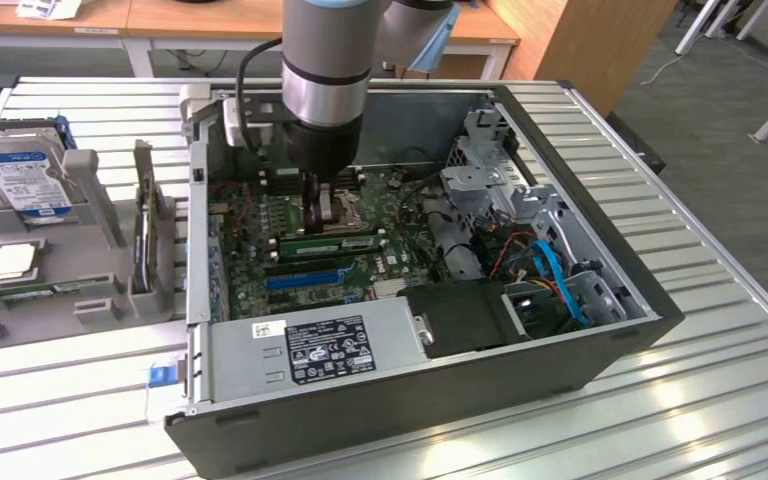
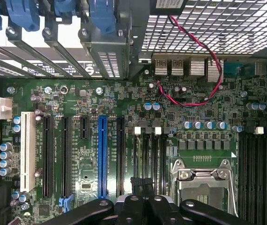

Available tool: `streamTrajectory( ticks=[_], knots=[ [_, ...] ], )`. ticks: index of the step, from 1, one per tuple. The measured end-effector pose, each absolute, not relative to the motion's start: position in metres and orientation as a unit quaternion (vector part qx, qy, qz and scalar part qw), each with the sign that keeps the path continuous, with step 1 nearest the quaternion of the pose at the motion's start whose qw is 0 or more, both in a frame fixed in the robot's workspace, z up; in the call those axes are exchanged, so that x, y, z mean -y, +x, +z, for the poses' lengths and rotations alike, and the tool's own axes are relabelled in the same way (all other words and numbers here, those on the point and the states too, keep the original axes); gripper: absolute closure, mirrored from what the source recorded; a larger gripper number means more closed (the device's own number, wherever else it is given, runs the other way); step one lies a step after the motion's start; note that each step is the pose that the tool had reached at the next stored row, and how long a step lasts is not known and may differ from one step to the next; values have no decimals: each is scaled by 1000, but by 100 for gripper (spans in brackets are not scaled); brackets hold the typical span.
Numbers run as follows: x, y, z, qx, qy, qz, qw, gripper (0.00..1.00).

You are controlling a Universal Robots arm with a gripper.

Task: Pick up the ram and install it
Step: 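Press down the ram until it locks into place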

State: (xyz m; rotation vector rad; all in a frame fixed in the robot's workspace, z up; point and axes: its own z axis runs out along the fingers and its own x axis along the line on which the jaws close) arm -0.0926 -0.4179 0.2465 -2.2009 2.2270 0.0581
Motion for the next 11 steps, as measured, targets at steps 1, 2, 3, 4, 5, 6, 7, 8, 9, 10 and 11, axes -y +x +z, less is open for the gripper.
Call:
streamTrajectory(
  ticks=[1, 2, 3, 4, 5, 6, 7, 8, 9, 10, 11],
  knots=[
    [418, -93, 246, -711, -703, 19, 5, 90],
    [418, -93, 246, -711, -703, 19, 5, 90],
    [418, -93, 246, -711, -703, 19, 5, 90],
    [418, -93, 246, -711, -703, 19, 5, 90],
    [418, -93, 246, -711, -703, 19, 5, 90],
    [418, -93, 246, -711, -703, 19, 5, 90],
    [418, -94, 246, -711, -703, 19, 5, 90],
    [418, -95, 246, -711, -703, 19, 5, 90],
    [418, -96, 246, -711, -703, 19, 5, 90],
    [418, -96, 246, -711, -703, 19, 5, 90],
    [418, -96, 246, -711, -703, 19, 5, 90]
  ],
)
